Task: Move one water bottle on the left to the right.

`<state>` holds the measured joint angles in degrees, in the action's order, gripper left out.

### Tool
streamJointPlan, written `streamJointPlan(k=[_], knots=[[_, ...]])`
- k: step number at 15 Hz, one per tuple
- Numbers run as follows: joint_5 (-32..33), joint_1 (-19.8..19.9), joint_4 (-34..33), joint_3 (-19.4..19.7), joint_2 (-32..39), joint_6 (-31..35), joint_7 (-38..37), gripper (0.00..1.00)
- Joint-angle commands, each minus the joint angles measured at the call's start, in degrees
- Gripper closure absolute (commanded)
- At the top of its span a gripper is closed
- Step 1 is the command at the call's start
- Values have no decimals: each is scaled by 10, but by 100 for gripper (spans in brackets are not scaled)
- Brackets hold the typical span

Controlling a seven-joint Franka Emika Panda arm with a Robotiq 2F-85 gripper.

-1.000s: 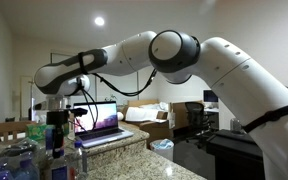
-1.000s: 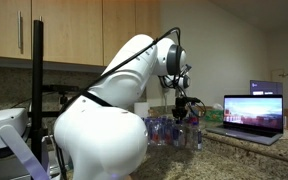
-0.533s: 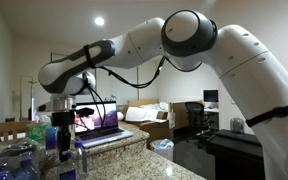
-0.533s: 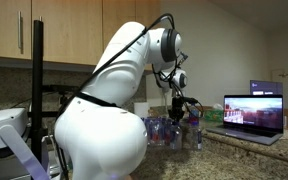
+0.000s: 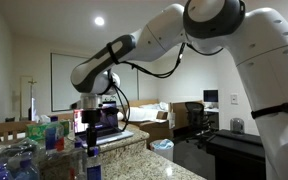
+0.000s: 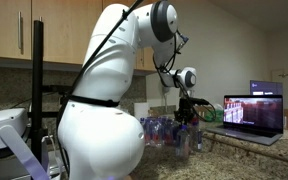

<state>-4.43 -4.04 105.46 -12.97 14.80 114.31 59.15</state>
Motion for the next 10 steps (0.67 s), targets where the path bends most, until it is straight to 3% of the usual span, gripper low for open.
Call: streamJointPlan(k=[1,10], knots=[[-25,22,95,26,-70,51,18,85],[-14,43,148,99,-128,73,-14,86]])
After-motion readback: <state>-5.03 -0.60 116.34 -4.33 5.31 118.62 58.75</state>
